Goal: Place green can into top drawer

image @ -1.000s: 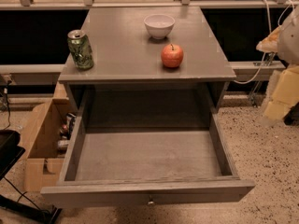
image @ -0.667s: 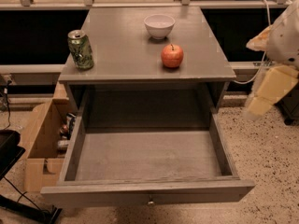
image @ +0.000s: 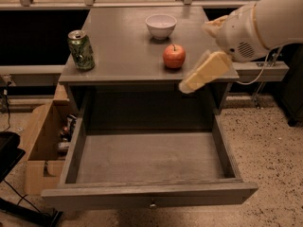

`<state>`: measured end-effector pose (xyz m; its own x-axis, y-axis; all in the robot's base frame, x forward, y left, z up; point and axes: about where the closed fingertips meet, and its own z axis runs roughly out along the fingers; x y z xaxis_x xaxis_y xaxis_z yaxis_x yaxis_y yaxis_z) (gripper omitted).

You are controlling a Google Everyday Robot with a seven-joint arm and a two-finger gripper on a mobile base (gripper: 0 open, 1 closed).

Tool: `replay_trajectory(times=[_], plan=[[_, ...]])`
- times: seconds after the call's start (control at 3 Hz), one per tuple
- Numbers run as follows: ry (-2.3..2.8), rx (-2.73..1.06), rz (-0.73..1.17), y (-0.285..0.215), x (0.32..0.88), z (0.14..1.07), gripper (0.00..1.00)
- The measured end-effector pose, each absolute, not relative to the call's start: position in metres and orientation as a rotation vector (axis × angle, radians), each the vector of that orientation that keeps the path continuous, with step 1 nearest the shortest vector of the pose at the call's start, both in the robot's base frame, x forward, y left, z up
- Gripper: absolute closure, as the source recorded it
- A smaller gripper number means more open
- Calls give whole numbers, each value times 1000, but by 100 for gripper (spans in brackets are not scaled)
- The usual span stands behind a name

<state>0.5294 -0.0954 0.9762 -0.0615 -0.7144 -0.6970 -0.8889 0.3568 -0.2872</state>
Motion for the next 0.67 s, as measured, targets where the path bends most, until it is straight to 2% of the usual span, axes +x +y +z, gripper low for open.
replay_trajectory(times=[0.33,0.67], plan=[[1696,-1283,447,-31,539,977,0],[1593,-1197,505,26,547,993,0]])
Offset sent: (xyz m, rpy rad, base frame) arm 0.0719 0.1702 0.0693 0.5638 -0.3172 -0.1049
